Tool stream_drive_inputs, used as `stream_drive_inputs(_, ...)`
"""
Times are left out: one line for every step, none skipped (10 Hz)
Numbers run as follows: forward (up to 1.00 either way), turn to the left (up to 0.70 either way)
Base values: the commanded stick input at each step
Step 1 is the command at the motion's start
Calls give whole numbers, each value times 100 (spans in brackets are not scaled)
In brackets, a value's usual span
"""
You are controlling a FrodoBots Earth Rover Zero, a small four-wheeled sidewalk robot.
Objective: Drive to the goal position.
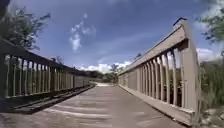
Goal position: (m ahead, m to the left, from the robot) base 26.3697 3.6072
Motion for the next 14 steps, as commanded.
stream_drive_inputs(85,4)
stream_drive_inputs(85,4)
stream_drive_inputs(85,4)
stream_drive_inputs(85,26)
stream_drive_inputs(85,38)
stream_drive_inputs(85,38)
stream_drive_inputs(85,38)
stream_drive_inputs(85,18)
stream_drive_inputs(85,4)
stream_drive_inputs(85,4)
stream_drive_inputs(85,4)
stream_drive_inputs(85,4)
stream_drive_inputs(85,4)
stream_drive_inputs(85,4)
